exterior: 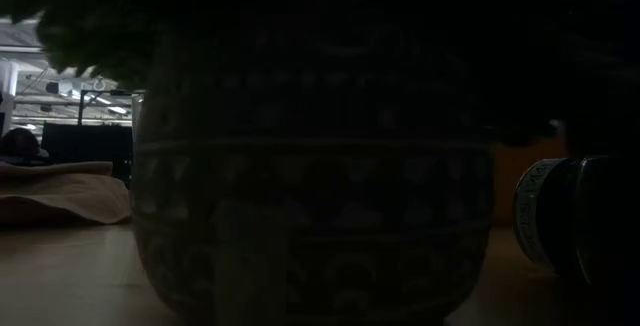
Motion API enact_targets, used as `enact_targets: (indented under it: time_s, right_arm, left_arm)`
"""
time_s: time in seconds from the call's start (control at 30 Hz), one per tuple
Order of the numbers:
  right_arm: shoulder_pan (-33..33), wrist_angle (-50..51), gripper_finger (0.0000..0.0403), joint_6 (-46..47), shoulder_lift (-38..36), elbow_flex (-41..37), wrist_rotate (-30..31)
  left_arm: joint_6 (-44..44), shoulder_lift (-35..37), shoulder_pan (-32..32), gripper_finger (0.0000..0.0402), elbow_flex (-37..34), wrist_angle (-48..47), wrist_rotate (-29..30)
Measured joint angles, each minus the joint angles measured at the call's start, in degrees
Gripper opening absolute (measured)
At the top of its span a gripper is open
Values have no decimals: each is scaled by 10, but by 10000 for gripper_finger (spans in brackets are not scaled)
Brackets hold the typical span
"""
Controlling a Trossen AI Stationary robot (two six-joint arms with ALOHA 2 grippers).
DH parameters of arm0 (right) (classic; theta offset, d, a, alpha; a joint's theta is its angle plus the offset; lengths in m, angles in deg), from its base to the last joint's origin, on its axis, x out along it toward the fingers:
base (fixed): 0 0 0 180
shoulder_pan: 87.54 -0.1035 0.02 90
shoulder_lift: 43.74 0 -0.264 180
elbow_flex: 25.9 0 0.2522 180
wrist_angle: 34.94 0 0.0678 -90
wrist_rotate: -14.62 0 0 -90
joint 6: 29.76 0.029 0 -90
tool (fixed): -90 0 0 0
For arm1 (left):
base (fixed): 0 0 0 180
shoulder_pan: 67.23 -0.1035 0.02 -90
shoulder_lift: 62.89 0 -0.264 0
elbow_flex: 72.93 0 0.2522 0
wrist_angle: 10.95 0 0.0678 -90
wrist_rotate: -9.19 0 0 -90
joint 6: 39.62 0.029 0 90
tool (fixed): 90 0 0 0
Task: Sort spices by type
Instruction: Put the green seasoning bottle into the yellow bin
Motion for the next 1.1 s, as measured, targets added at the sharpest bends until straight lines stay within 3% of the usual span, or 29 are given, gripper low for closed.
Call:
enact_targets:
  time_s: [0.33, 1.1]
  right_arm:
    - [-1, -37, 184, -5, 26, 2, -21]
    - [18, 0, 184, -59, 31, -1, -55]
  left_arm:
    - [0, 0, 0, 0, 0, -1, 0]
    - [0, 0, 0, 0, 0, -1, 0]
